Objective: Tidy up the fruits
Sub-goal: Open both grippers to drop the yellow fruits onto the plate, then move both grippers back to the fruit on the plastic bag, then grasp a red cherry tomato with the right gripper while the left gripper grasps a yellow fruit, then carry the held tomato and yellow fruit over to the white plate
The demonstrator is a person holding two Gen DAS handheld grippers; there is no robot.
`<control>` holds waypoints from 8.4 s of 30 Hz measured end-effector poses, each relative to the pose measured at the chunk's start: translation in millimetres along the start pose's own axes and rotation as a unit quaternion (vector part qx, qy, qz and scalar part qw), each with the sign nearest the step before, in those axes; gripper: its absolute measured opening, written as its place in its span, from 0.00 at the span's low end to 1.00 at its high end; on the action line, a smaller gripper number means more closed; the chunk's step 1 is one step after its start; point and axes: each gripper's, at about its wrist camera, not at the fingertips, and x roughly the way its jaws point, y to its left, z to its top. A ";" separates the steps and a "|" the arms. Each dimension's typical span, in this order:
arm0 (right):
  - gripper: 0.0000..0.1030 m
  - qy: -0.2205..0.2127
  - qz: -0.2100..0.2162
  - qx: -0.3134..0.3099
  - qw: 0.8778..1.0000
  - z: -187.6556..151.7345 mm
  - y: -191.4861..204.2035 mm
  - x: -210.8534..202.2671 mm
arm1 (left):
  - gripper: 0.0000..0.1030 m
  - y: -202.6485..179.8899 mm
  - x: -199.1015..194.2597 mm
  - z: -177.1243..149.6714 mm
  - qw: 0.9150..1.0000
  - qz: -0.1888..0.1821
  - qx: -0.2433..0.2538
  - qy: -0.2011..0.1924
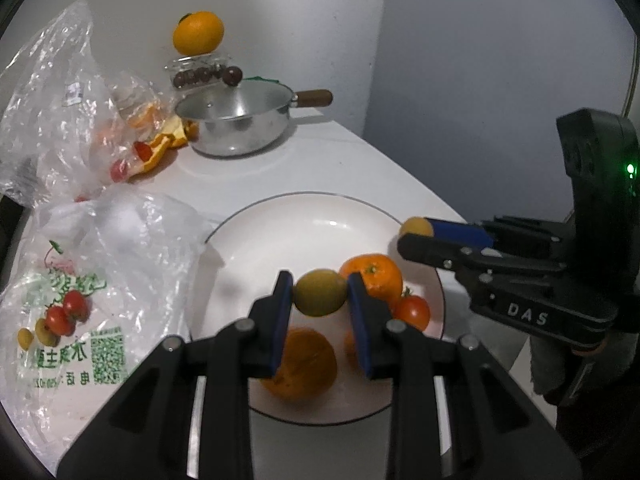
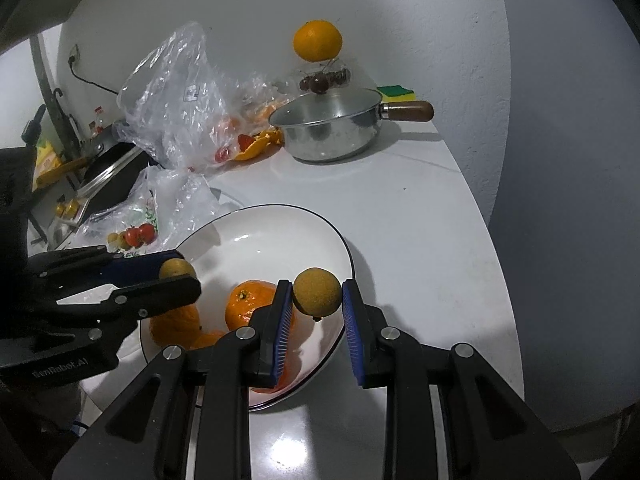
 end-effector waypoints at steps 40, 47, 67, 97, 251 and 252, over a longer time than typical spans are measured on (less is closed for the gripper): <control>0.34 -0.015 -0.006 -0.033 0.999 6.3 59.0 -27.5 | 0.44 34.5 -73.8 -22.7 0.998 0.017 -0.037 -0.045; 0.34 -0.015 -0.006 -0.050 0.999 8.0 82.0 -30.2 | 0.44 46.4 -92.3 -34.2 0.997 0.020 -0.047 -0.056; 0.34 -0.010 0.003 -0.095 0.995 14.4 149.7 -22.7 | 0.45 94.7 -132.3 -69.8 0.992 0.039 -0.093 -0.079; 0.34 0.014 0.037 -0.137 0.990 34.7 222.6 30.1 | 0.45 185.8 -147.9 -96.7 0.979 0.117 -0.145 -0.084; 0.27 0.115 0.079 -0.097 0.985 15.8 239.1 129.1 | 0.27 258.6 -75.8 -87.3 0.990 0.127 -0.055 -0.005; 0.27 0.110 0.080 -0.100 0.986 17.0 239.3 126.1 | 0.27 256.9 -81.0 -87.1 0.991 0.120 -0.056 -0.015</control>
